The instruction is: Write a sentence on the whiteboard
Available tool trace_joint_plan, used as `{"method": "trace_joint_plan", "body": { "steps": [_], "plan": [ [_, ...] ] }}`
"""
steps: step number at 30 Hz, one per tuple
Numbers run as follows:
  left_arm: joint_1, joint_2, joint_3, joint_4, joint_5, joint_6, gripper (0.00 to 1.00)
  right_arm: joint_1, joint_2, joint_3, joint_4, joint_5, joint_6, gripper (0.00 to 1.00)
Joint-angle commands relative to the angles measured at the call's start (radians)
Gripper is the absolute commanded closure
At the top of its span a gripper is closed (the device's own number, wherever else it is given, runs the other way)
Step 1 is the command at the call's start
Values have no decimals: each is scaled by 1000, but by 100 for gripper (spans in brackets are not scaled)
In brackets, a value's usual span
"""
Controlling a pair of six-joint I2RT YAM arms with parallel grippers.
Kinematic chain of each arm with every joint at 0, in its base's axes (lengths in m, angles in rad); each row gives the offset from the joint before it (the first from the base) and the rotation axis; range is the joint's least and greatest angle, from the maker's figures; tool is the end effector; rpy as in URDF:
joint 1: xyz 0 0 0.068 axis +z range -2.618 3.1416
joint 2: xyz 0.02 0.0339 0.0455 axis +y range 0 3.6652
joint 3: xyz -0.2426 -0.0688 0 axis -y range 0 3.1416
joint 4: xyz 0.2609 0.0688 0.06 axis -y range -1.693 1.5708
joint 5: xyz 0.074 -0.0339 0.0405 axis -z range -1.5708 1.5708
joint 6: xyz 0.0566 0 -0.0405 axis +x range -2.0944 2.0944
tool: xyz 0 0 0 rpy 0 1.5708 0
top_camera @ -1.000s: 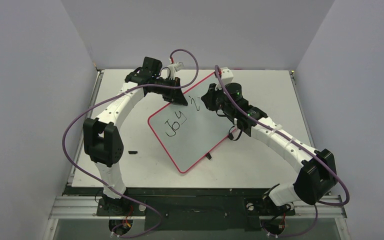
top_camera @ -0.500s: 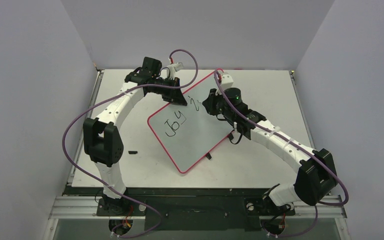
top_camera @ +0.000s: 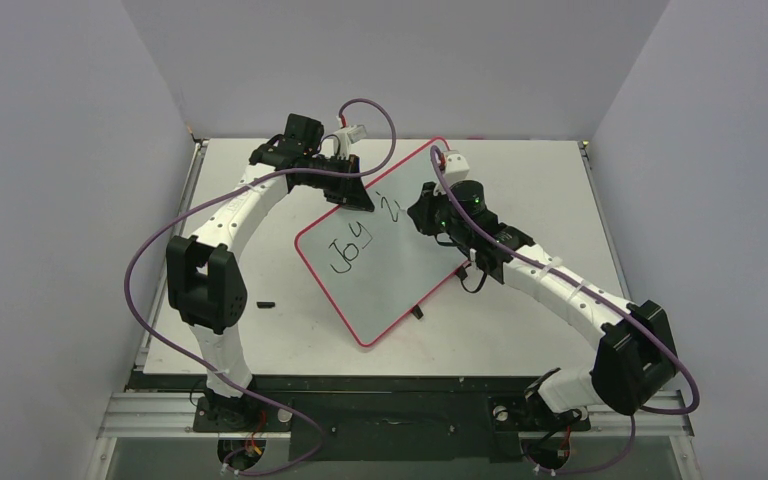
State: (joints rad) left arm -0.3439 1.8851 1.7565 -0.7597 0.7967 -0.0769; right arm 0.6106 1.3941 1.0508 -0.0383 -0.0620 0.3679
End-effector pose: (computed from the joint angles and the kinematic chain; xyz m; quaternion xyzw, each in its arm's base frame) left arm 0.3941 -0.1841 0.2821 0.2443 0.8435 -0.4219 0.2253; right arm 0.2965 0.2118 0.2724 -0.1175 0.8198 0.2858 0.4822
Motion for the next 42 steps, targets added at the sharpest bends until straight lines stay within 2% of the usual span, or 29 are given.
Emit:
{"method": "trace_joint_plan", "body": {
  "steps": [1, 21, 42],
  "plan": [
    [-20, -43, 17, 23, -43, 132, 100, 9, 7, 31, -22, 11, -2, 100],
    [-24, -44, 13, 19, -43, 135, 100, -12, 108, 190, -44, 35, -1, 100],
    [-23, -49, 14, 18, -47, 137, 100, -27, 55, 55, -49, 39, 36, 100]
  ]
}}
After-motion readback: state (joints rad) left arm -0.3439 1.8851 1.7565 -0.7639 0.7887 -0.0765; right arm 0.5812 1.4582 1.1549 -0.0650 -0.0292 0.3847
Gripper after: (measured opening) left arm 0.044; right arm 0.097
